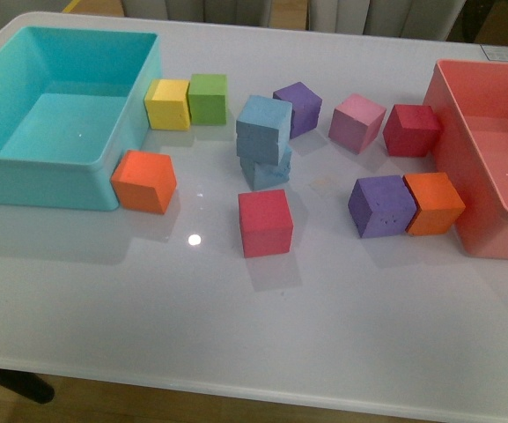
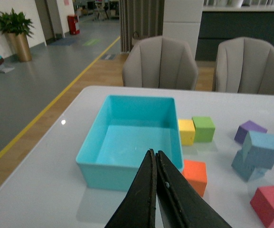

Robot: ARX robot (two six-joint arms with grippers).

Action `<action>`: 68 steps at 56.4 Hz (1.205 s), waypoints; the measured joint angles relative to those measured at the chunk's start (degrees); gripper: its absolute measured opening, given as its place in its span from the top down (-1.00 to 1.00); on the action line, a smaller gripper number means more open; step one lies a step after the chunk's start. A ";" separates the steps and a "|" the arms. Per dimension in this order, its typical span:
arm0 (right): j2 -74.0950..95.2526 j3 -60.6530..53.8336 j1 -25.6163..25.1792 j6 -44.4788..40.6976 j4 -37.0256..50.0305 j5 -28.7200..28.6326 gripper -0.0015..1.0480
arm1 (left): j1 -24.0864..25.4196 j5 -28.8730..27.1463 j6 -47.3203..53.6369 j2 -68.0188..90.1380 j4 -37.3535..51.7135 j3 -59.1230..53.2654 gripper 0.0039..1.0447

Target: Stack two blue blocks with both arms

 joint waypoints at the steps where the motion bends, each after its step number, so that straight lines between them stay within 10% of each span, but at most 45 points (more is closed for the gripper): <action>1: 0.00 0.00 0.00 0.00 0.00 -0.02 -0.83 | 0.00 -0.02 0.00 -0.59 -0.15 0.00 0.97; 26: 0.00 0.00 0.00 0.00 0.00 -0.02 -0.83 | 0.00 -0.02 0.00 -1.25 -0.39 0.00 0.97; 55: 0.00 0.00 0.00 0.00 0.00 -0.02 -0.83 | 0.00 -0.02 0.02 -1.25 -0.42 0.00 -0.87; 68: 0.00 0.00 0.00 0.00 0.00 0.00 -0.83 | 0.00 -0.02 0.00 -1.25 -0.42 0.00 -0.84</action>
